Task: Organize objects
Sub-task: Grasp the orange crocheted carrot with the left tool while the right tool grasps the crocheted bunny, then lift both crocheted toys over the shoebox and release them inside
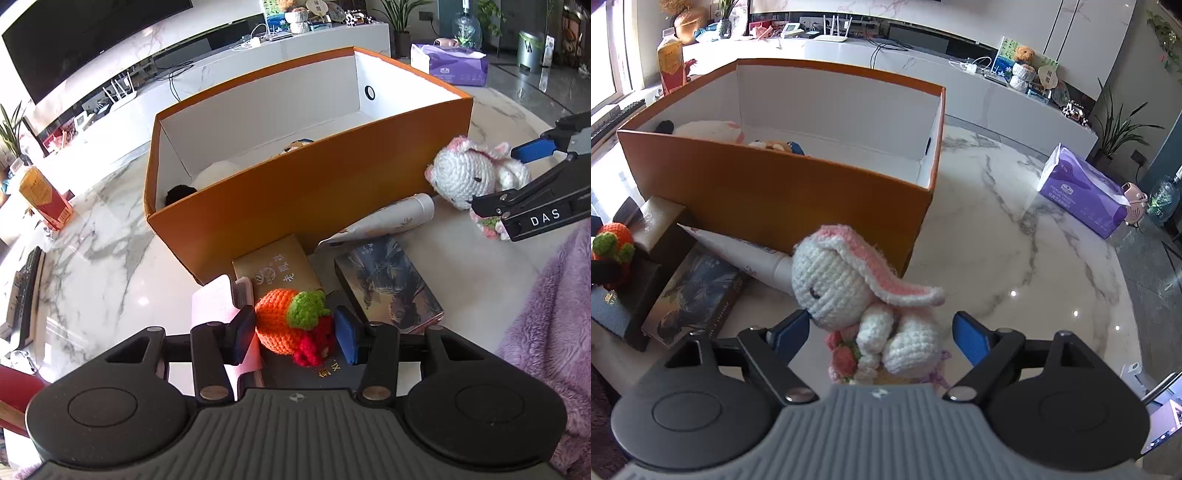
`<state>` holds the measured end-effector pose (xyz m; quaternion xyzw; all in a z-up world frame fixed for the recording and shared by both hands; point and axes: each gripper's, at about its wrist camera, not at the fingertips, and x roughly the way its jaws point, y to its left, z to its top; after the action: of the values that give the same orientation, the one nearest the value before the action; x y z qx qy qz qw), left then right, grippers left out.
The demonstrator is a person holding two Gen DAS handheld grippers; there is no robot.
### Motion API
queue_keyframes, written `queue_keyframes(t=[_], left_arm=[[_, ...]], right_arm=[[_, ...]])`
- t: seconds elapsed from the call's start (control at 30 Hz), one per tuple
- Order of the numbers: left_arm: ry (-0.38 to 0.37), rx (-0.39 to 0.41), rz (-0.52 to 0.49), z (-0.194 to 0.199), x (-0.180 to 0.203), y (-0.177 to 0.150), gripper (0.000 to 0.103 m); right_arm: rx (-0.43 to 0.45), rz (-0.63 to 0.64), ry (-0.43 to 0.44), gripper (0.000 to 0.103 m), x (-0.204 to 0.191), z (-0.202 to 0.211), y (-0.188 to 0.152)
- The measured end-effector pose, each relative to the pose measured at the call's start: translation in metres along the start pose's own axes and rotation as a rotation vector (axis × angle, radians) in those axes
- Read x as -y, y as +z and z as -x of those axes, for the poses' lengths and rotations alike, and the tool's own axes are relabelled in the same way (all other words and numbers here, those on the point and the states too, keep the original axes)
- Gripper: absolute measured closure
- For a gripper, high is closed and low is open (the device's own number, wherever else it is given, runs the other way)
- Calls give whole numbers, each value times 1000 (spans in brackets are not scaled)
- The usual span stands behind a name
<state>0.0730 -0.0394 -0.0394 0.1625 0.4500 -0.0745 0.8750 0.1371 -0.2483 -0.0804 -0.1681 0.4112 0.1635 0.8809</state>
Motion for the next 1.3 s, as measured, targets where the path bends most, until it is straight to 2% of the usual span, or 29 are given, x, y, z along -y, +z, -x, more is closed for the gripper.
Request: queue_keyframes(t=[0.13, 0.2, 0.27, 0.4, 0.63, 0.83, 1.03, 1.13, 1.3], left_arm=[[14, -9, -11, -3, 2, 0, 47], [24, -11, -22, -3, 3, 0, 46], [36, -15, -33, -5, 4, -1, 46], [56, -27, -32, -8, 3, -3, 49], [21, 7, 14, -1, -4, -6, 53], [0, 60, 33, 16, -5, -3, 53], [-54, 123, 79, 41, -13, 4, 53], [-73, 160, 87, 51, -17, 12, 53], [-62, 205, 91, 62, -28, 30, 53]], right_arm=[[-44, -17, 17, 17, 1, -16, 3], [-63, -27, 24, 25, 2, -22, 5], [-84, -41, 31, 27, 4, -26, 5], [-80, -33, 25, 31, 2, -25, 3], [-68, -11, -8, 37, -3, -13, -1], [-34, -13, 1, 37, -6, 12, -4], [21, -44, 50, 37, -9, 49, 3], [76, -63, 90, 37, -10, 70, 16], [168, -80, 134, 37, -13, 92, 52]])
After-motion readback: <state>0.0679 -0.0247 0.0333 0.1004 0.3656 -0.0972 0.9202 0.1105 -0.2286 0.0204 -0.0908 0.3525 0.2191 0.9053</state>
